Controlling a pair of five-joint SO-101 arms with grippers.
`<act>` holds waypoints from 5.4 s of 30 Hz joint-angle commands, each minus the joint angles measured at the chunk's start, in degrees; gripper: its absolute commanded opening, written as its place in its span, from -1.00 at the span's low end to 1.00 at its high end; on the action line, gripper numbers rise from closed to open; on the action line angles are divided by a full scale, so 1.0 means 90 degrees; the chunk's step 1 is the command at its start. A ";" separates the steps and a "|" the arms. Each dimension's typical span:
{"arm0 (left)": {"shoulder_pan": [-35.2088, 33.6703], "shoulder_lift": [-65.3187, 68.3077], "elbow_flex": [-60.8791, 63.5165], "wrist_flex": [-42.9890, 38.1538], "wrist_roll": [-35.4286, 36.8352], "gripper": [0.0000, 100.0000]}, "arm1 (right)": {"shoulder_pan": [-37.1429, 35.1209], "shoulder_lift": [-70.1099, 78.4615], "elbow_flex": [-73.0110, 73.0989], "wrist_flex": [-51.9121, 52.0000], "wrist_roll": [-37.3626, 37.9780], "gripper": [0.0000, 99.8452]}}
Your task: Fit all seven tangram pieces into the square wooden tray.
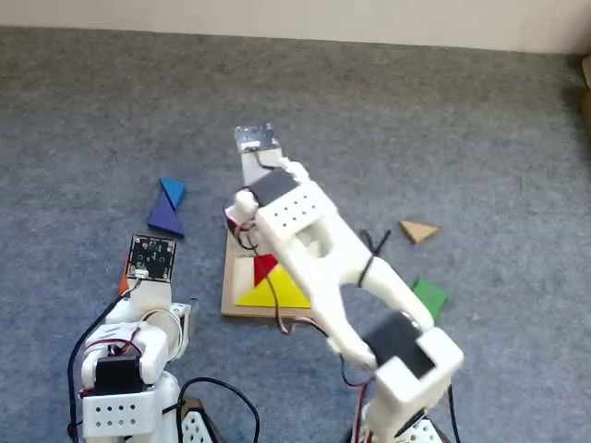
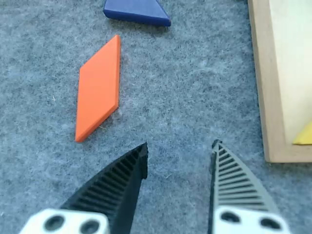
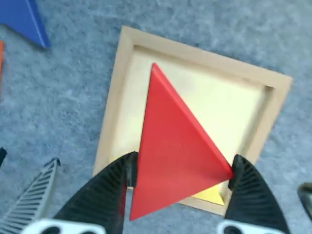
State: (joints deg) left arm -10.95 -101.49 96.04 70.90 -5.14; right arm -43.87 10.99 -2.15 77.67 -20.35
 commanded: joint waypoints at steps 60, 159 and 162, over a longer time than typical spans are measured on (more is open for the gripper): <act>-0.0034 -0.0317 0.0132 0.0029 0.0059 -0.57 | -0.0230 0.1021 0.0093 -0.0493 0.1309 -0.97; -0.0034 -0.0317 0.0132 0.0029 0.0059 -0.57 | 0.5455 -0.1167 0.4010 -0.1724 0.1289 -0.44; -0.0034 -0.0317 0.0132 0.0029 0.0059 -0.57 | 0.5446 -0.1158 0.4186 -0.1802 0.1289 -0.44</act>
State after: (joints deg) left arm -10.95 -101.49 96.04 70.90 -5.14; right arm 4.57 1.14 35.12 62.81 -8.31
